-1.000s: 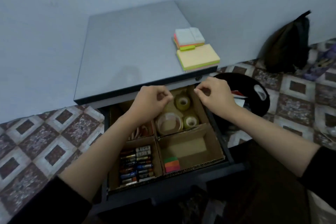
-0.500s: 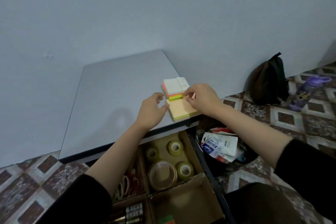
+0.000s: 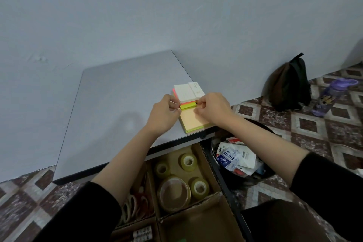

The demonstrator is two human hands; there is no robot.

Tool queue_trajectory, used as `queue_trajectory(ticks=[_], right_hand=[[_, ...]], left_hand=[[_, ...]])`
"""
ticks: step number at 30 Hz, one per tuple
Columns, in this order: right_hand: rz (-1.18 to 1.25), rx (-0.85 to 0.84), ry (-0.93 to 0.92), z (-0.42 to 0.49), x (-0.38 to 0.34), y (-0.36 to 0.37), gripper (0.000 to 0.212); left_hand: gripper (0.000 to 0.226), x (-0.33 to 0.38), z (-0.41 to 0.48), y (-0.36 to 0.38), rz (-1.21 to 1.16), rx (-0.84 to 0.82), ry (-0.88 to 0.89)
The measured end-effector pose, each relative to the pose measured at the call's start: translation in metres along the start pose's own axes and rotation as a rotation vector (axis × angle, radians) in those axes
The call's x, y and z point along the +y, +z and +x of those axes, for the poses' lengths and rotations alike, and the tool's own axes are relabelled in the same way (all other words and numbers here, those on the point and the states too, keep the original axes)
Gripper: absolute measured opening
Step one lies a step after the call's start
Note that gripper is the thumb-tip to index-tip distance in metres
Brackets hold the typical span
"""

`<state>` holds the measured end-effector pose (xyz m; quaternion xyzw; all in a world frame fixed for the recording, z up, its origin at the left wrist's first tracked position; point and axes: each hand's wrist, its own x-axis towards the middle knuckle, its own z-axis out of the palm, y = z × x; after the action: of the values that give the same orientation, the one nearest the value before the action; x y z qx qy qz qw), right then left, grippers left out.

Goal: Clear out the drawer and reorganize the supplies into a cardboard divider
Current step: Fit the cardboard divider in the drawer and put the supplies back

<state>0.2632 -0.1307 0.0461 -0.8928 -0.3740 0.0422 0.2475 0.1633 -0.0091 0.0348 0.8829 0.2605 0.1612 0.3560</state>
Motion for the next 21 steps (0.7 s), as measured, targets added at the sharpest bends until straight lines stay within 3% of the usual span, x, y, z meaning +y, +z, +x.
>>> queue_trajectory(ticks=[16, 21], right_hand=[[0.062, 0.011, -0.05, -0.002, 0.011, -0.002, 0.017], [0.016, -0.027, -0.12, 0.001, 0.009, -0.005, 0.025]], left_hand=[[0.027, -0.009, -0.006, -0.004, 0.245, 0.033, 0.22], [0.039, -0.011, -0.006, -0.003, 0.344, 0.007, 0.219]])
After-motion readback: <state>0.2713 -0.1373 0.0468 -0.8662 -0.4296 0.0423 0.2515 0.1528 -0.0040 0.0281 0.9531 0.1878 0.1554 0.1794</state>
